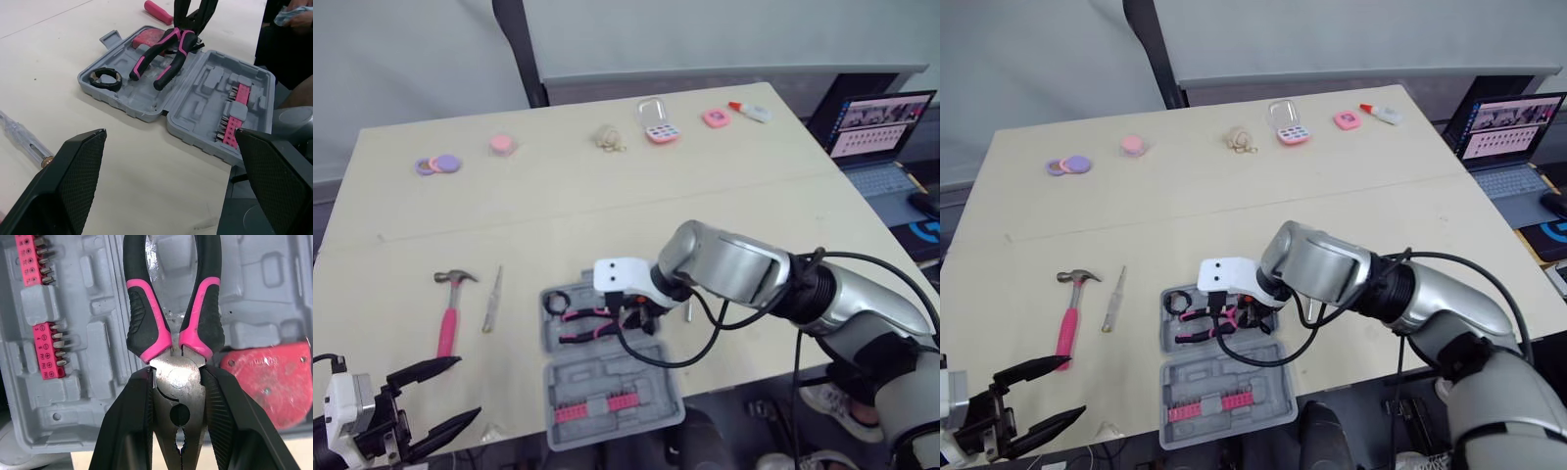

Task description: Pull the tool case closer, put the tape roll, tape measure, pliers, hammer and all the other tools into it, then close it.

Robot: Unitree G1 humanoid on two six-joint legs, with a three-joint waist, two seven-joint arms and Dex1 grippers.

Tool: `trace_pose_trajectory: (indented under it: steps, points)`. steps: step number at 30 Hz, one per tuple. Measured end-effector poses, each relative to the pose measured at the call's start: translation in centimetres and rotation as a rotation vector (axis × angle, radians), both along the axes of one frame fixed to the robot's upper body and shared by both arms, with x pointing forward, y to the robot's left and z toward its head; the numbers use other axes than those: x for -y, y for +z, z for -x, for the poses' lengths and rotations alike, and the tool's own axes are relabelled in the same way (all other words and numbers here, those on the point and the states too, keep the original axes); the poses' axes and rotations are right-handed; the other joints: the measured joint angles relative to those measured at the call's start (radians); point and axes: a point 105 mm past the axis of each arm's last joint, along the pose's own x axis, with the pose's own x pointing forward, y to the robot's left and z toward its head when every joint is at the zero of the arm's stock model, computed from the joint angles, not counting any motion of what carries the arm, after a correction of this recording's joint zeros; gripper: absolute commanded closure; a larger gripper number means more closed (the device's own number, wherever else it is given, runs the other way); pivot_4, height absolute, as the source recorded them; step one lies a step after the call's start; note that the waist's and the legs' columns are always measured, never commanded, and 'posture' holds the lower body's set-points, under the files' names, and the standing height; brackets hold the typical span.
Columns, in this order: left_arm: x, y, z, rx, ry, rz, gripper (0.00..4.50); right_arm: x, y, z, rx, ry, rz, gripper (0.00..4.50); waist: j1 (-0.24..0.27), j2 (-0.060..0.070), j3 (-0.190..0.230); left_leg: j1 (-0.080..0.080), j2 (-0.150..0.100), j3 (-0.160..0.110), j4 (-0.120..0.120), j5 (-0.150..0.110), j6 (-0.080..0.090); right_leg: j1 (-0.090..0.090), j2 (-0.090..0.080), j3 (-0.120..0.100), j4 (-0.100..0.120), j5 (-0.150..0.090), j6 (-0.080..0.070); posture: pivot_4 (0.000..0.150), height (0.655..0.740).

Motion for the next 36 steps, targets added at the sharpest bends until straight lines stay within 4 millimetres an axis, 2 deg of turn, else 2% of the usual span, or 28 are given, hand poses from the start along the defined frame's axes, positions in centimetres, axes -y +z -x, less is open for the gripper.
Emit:
trace_pose_trajectory:
  steps: [5, 16, 36]
  points:
    - [0.2, -0.2, 0.0, -0.006, -0.004, -0.001, 0.00, -1.2, -0.3, -0.2, 0.004, 0.029, -0.009, 3.55, 0.000, 0.000, 0.000, 0.000, 0.000, 0.000, 0.000, 0.000, 0.000, 0.000, 0.000, 0.000, 0.001, 0.000, 0.000, 0.150, 0.7287]
    - [0.3, -0.5, 0.2, -0.015, -0.006, -0.010, 0.00, -2.3, -1.4, -0.6, -0.004, 0.041, -0.009, 3.55, -0.002, 0.000, 0.000, 0.000, -0.001, 0.000, 0.000, 0.000, -0.001, 0.000, 0.000, -0.002, 0.001, 0.000, 0.000, 0.150, 0.7287]
    - [0.4, -0.4, 0.1, -0.006, 0.008, -0.027, 0.00, -2.5, -2.8, -0.6, -0.022, 0.042, -0.004, 3.55, -0.018, 0.000, 0.000, 0.000, 0.000, 0.000, 0.000, 0.000, -0.001, 0.000, 0.000, -0.002, 0.001, 0.000, -0.001, 0.150, 0.7287]
